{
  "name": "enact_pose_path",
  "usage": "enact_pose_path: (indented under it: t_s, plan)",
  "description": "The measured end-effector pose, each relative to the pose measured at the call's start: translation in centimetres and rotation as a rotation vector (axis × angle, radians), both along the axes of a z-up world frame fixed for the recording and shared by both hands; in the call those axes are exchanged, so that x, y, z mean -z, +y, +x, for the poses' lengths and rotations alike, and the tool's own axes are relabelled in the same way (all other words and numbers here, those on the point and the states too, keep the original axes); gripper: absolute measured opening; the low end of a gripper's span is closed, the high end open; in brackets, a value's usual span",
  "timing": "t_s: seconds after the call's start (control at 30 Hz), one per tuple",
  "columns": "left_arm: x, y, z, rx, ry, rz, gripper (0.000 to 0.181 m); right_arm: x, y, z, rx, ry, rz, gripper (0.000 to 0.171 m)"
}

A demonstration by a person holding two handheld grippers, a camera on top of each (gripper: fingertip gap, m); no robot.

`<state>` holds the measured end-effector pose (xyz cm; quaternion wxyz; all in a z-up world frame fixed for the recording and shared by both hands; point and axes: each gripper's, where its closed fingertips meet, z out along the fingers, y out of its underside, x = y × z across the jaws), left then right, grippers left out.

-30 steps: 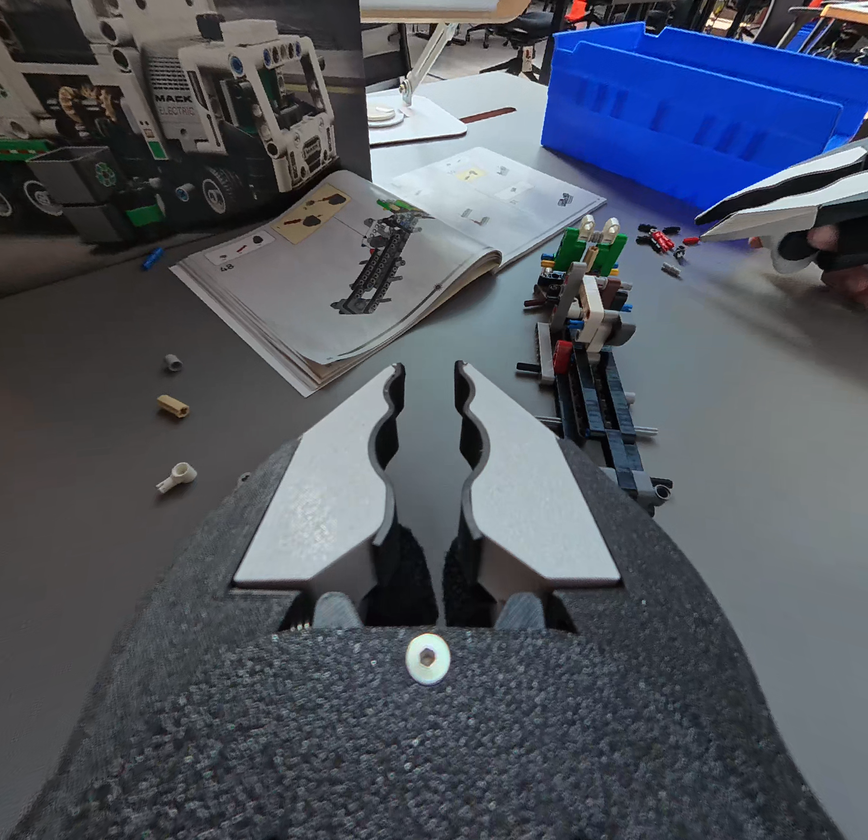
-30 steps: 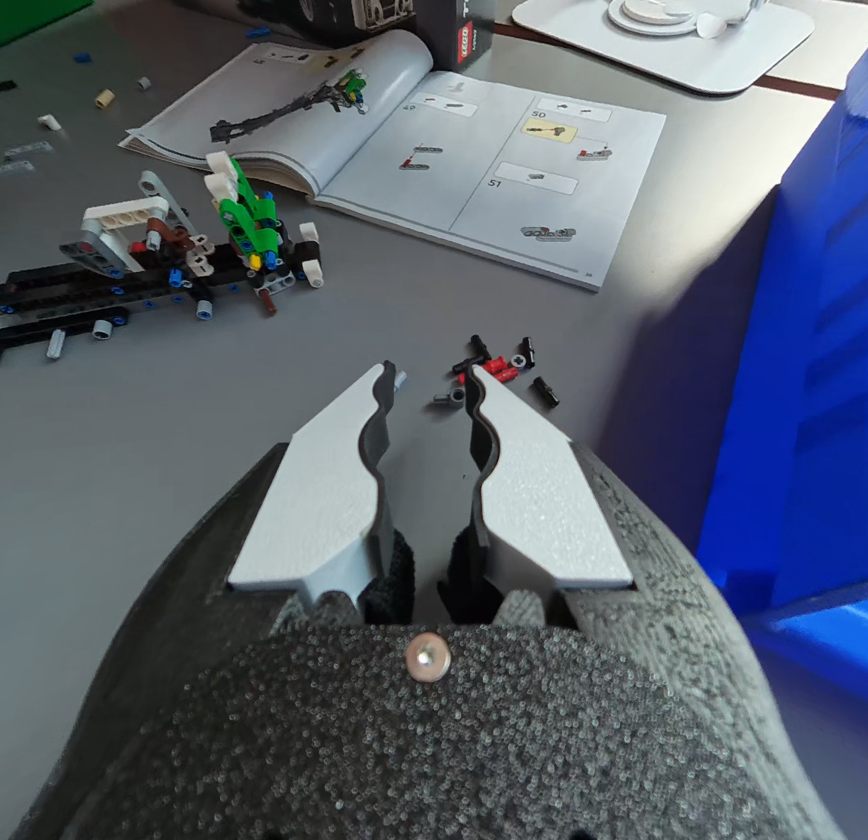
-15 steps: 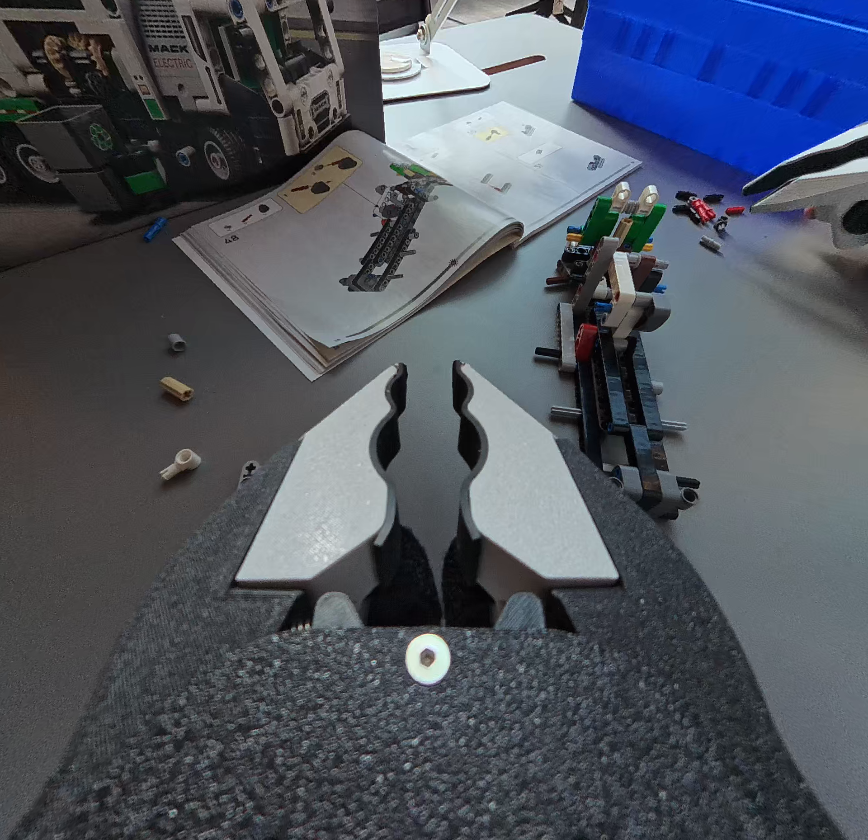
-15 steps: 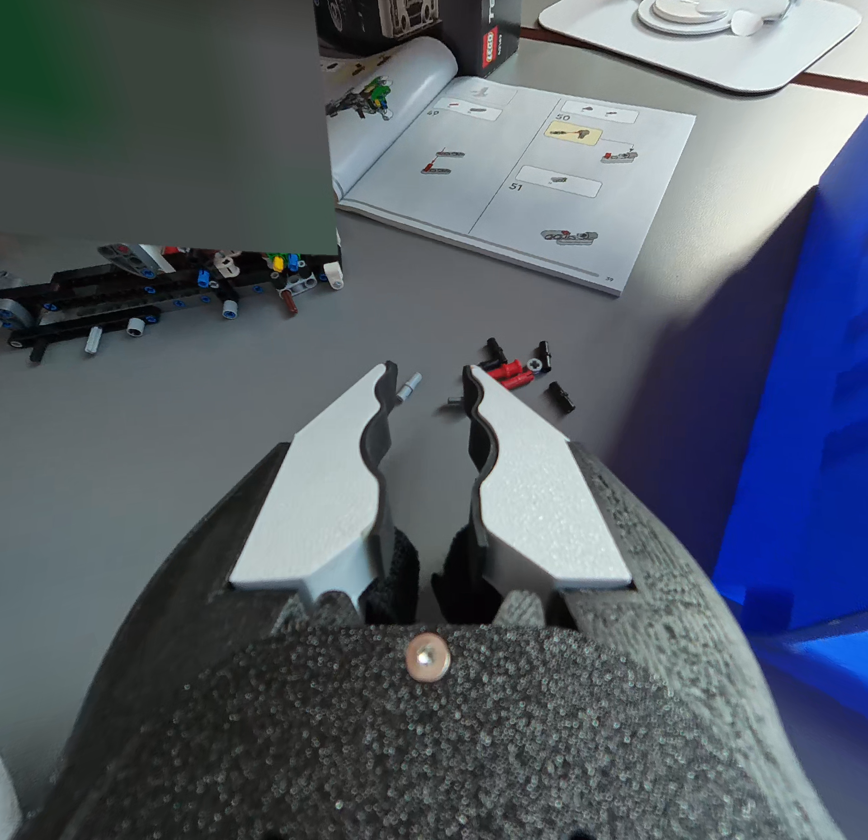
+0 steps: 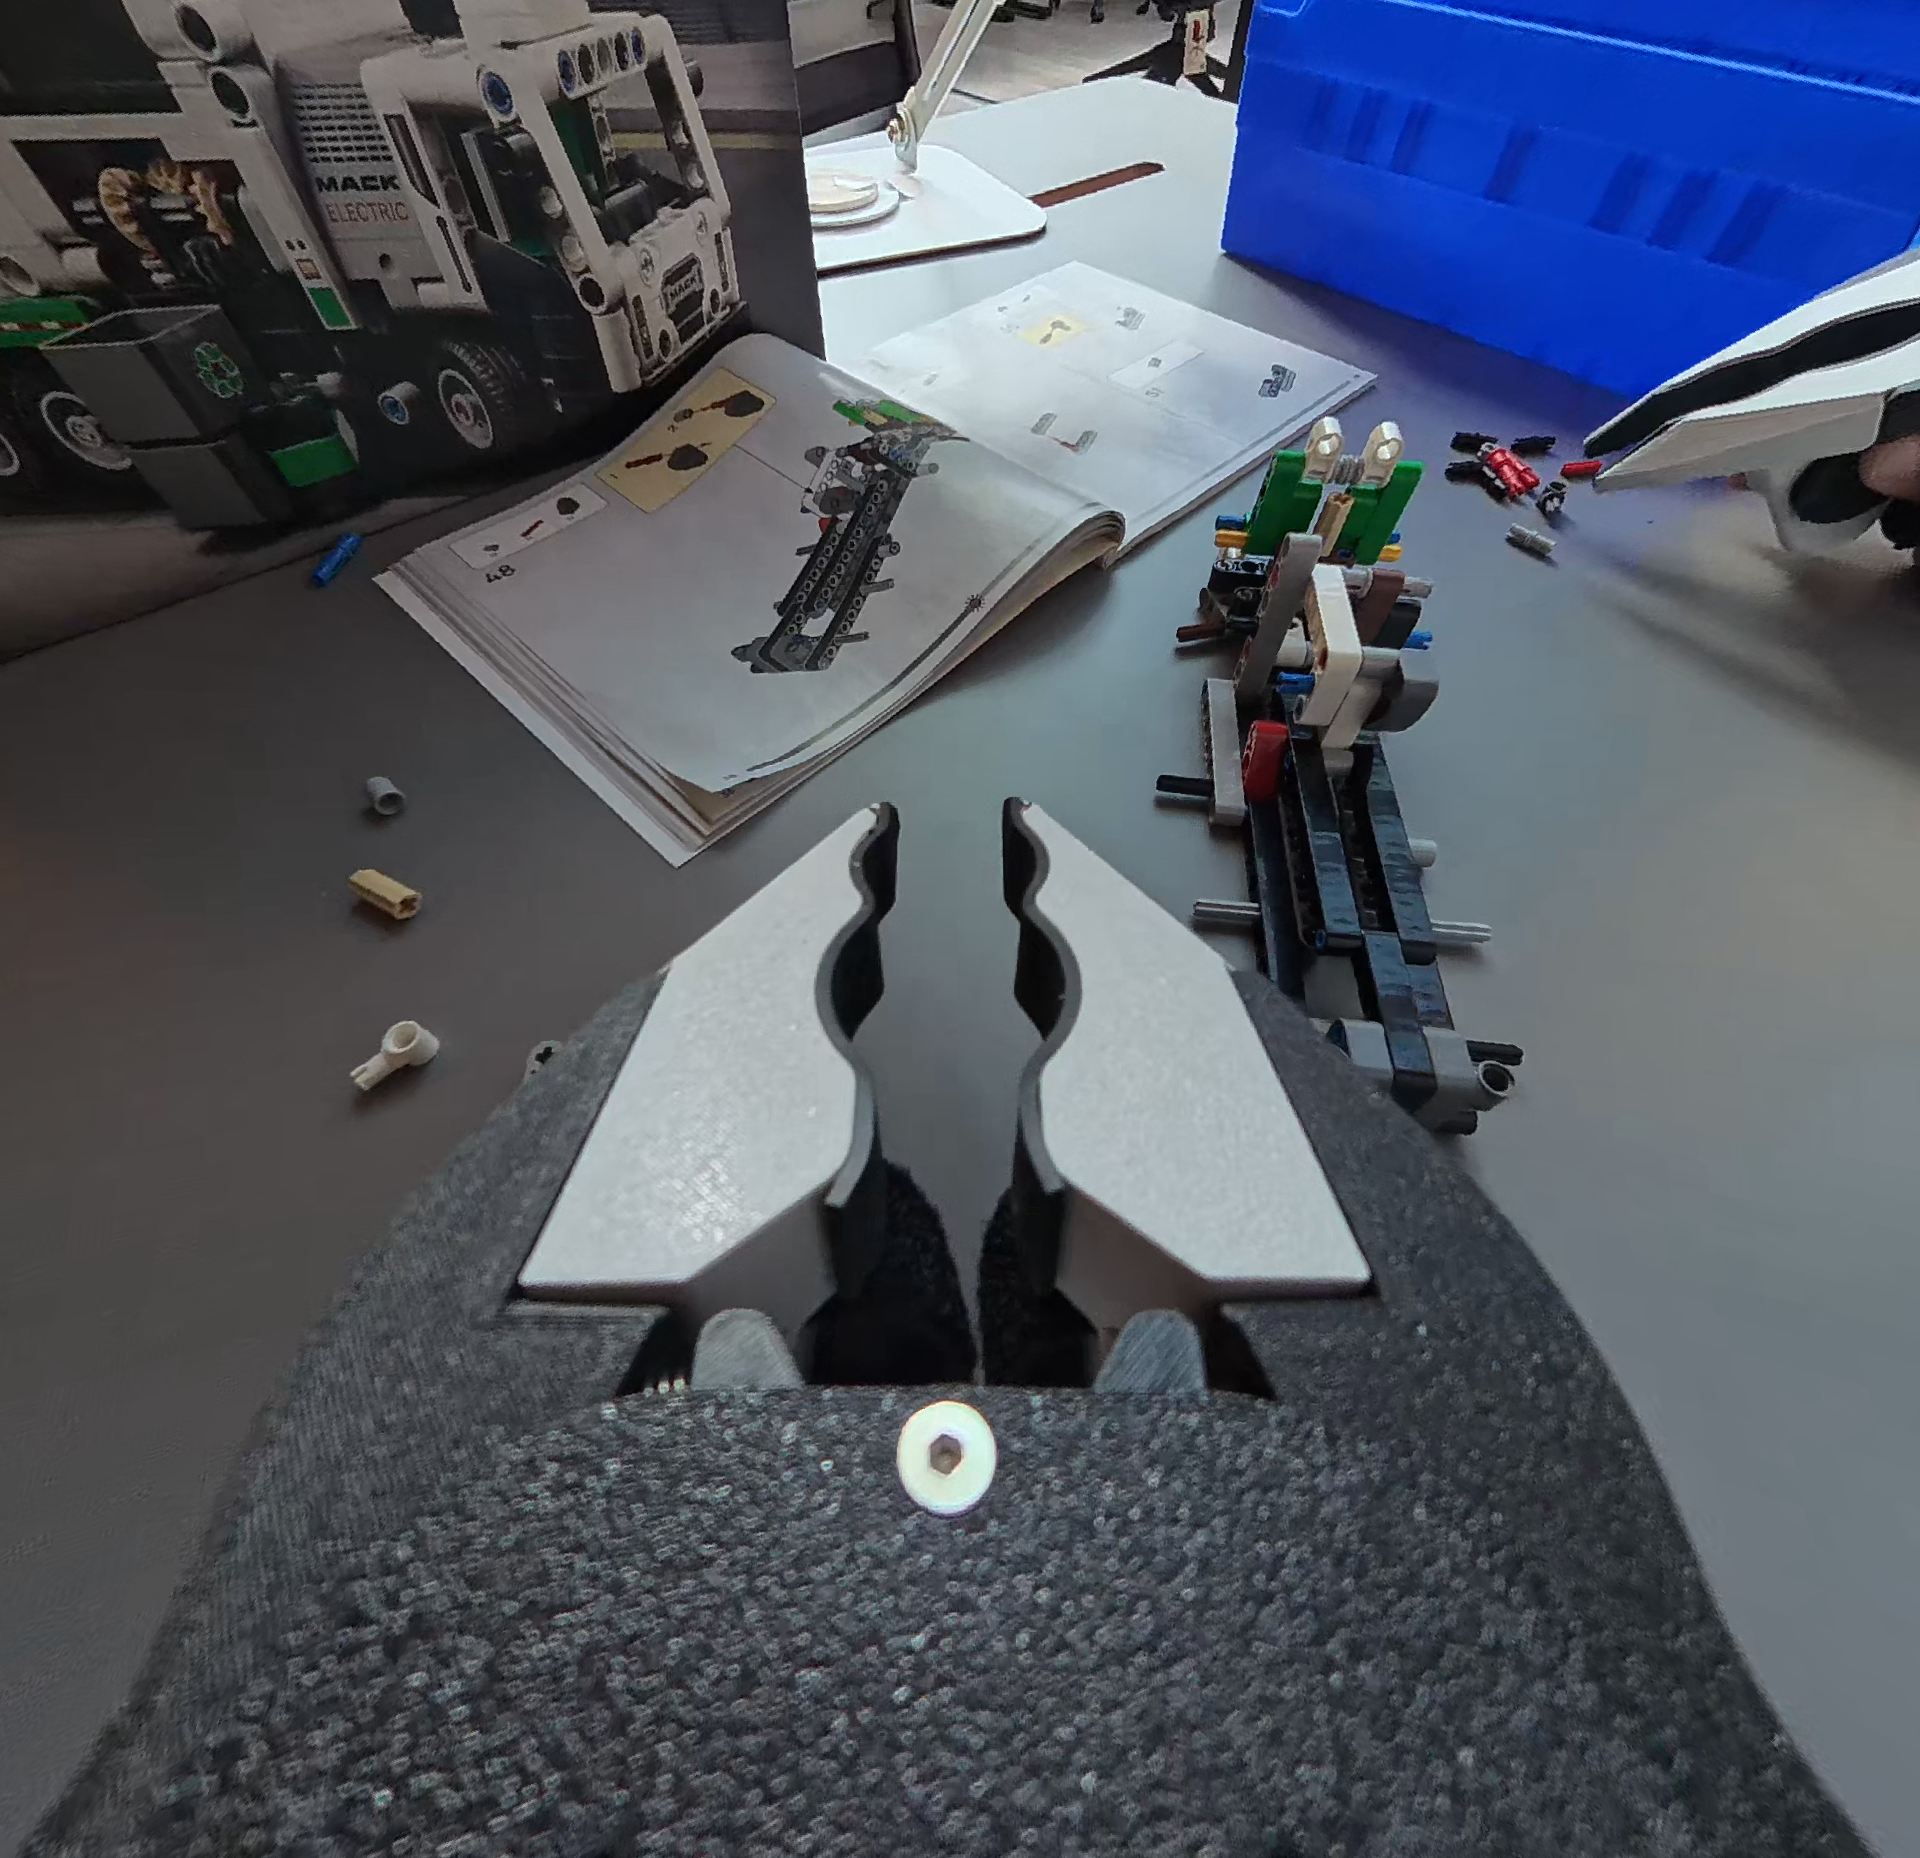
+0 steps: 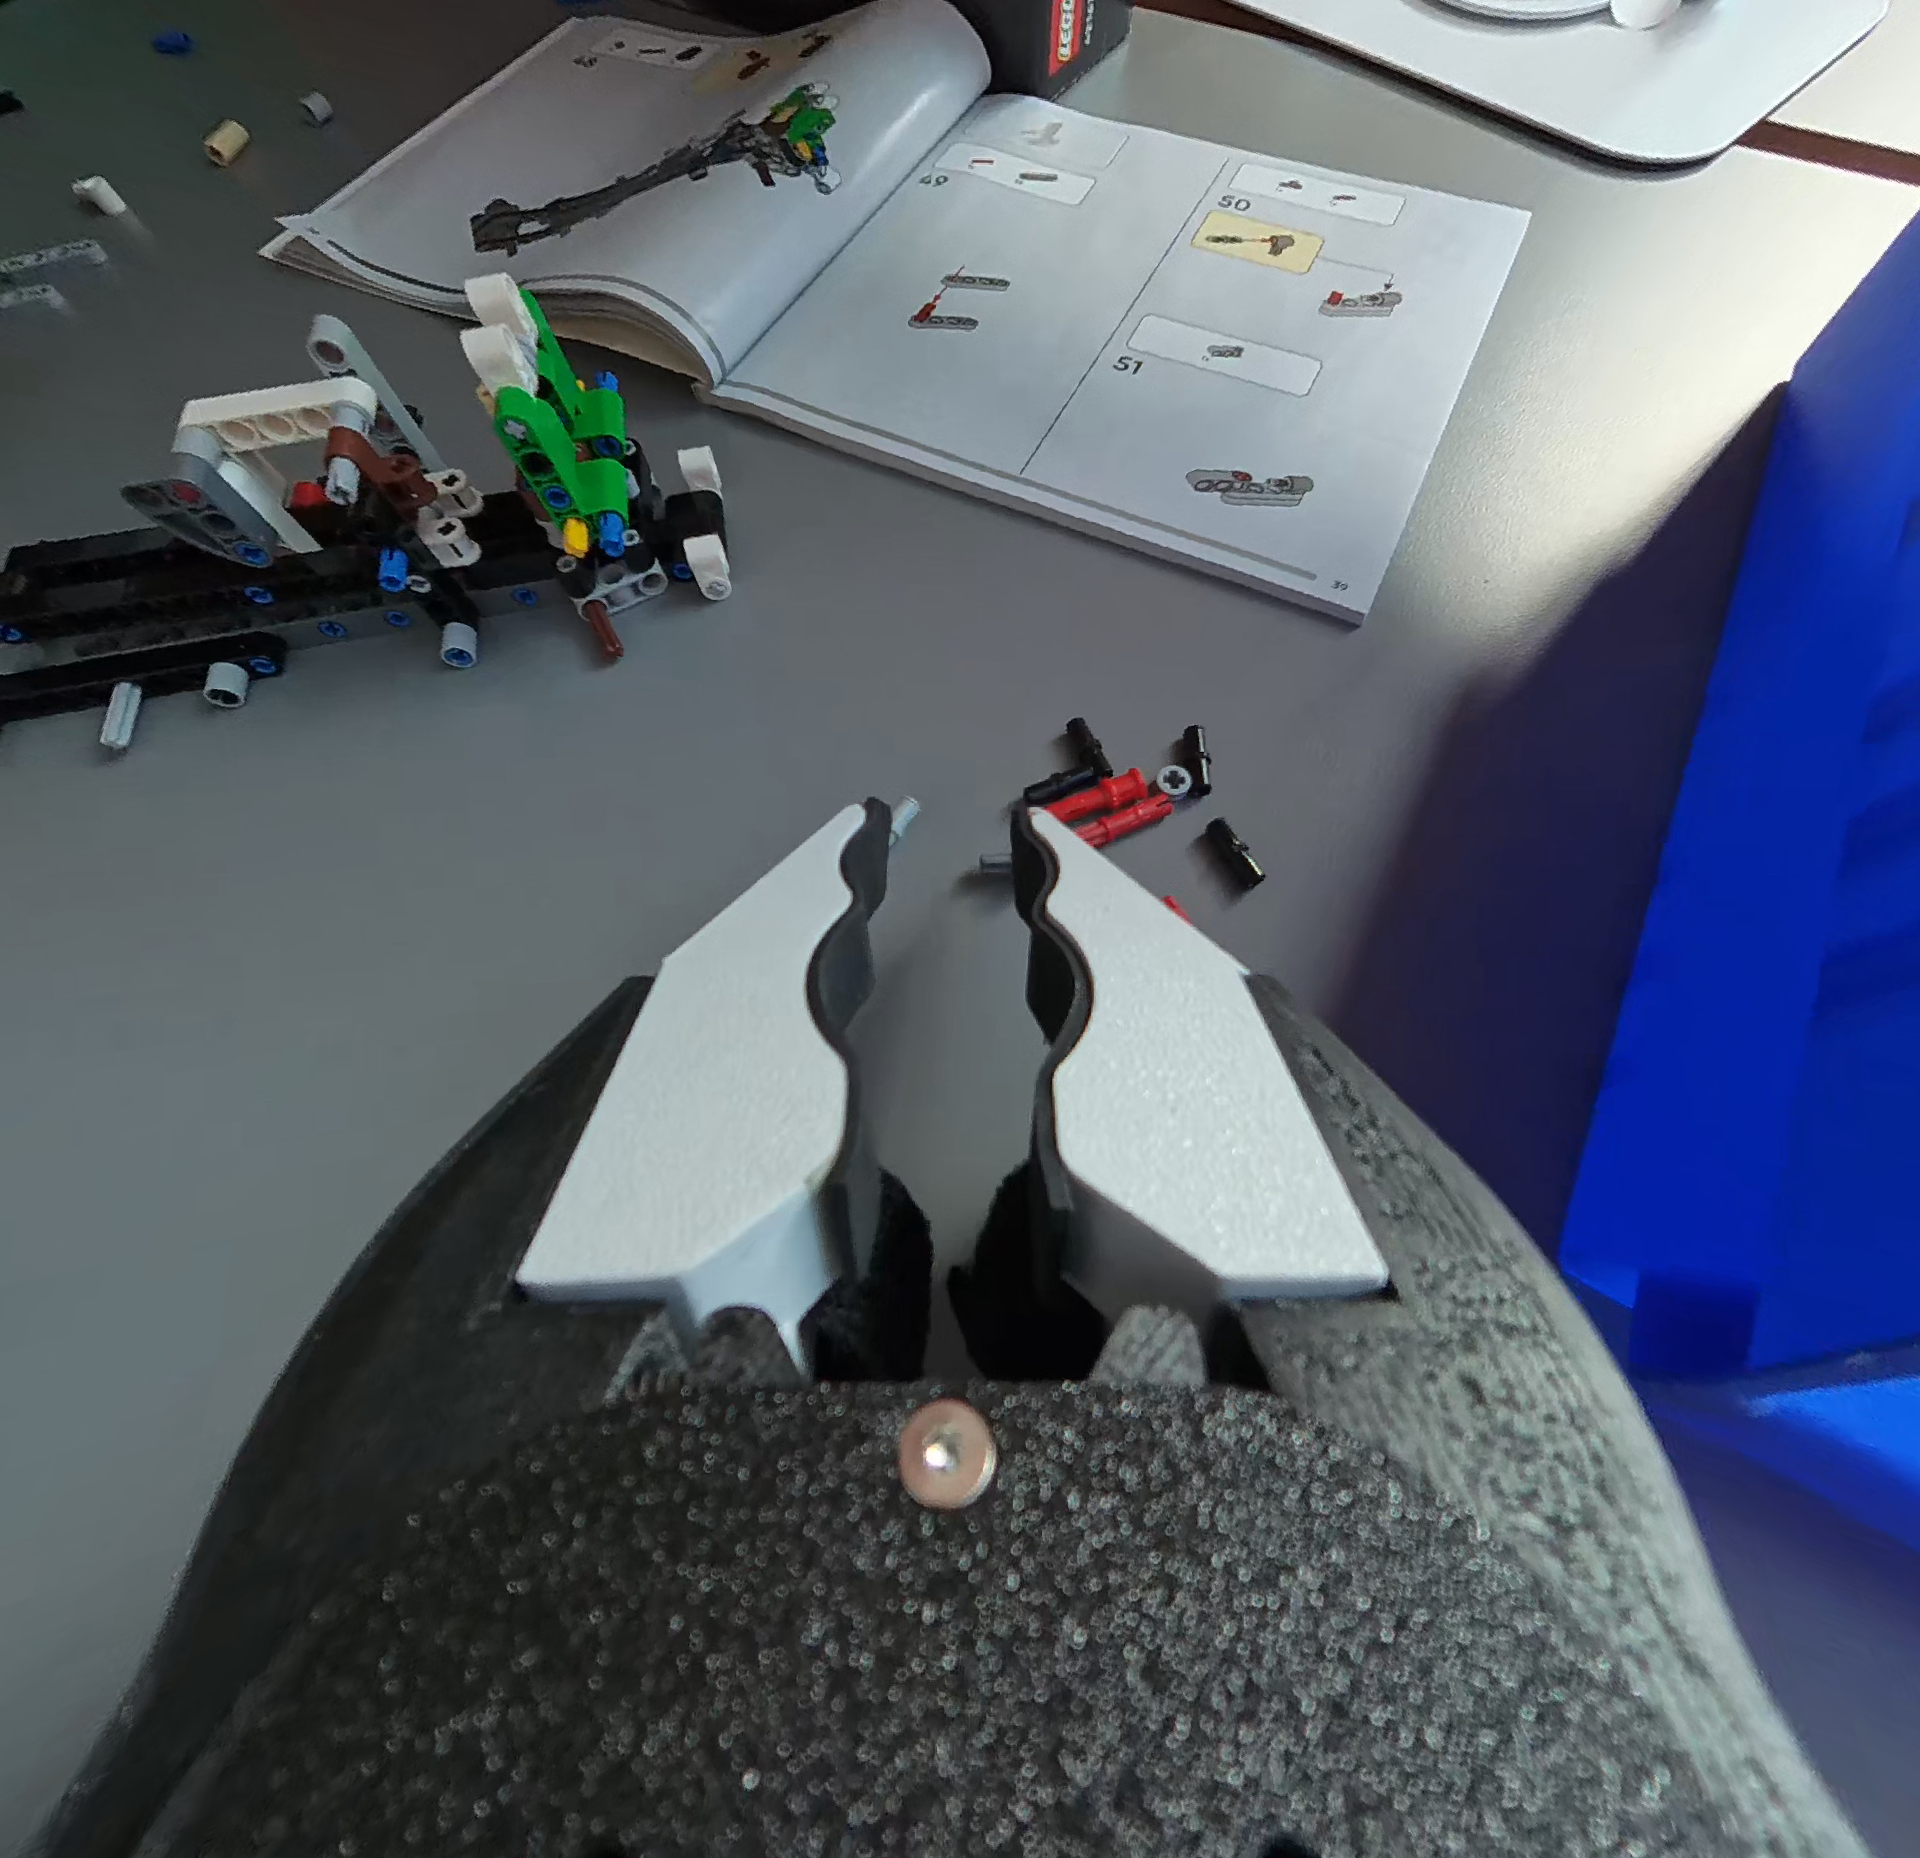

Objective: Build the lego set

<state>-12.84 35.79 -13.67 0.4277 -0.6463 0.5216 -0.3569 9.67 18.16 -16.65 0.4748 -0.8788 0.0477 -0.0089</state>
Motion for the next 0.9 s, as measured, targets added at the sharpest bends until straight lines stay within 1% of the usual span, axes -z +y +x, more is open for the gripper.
enact_pose_path:
  t_s: [0.03, 0.23, 0.33, 0.4, 0.47, 0.53, 0.67, 0.8, 0.9]
  plan:
    - [-0.2, 0.0, -0.1, 0.002, -0.012, -0.001, 0.019, 0.1, -0.2, 0.2, 0.021, 0.002, -0.008, 0.024]
    - [-1.5, 0.1, -0.7, 0.001, -0.105, -0.027, 0.017, 0.2, -1.5, 2.1, 0.171, 0.012, -0.009, 0.022]
    - [-1.9, 0.0, -0.9, 0.003, -0.129, -0.034, 0.016, 0.7, -2.6, 4.2, 0.283, -0.037, -0.057, 0.021]
    - [-1.9, -0.1, -0.9, 0.008, -0.131, -0.03, 0.016, 1.3, -2.9, 4.8, 0.296, -0.077, -0.105, 0.021]
    - [-1.8, -0.2, -0.8, 0.013, -0.126, -0.023, 0.016, 1.7, -2.7, 4.9, 0.281, -0.1, -0.136, 0.021]
    - [-1.8, -0.3, -0.8, 0.019, -0.119, -0.019, 0.016, 2.1, -2.4, 4.5, 0.231, -0.1, -0.166, 0.02]
    - [-1.8, -0.4, -0.8, 0.02, -0.123, -0.014, 0.015, 2.1, -2.0, 4.6, 0.207, -0.094, -0.164, 0.016]
    - [-1.8, -0.4, -0.8, 0.021, -0.121, -0.02, 0.015, 2.2, -1.6, 4.4, 0.172, -0.108, -0.171, 0.003]
    - [-1.7, -0.4, -0.7, 0.023, -0.112, -0.016, 0.015, 2.2, -1.8, 4.2, 0.168, -0.109, -0.167, 0.003]
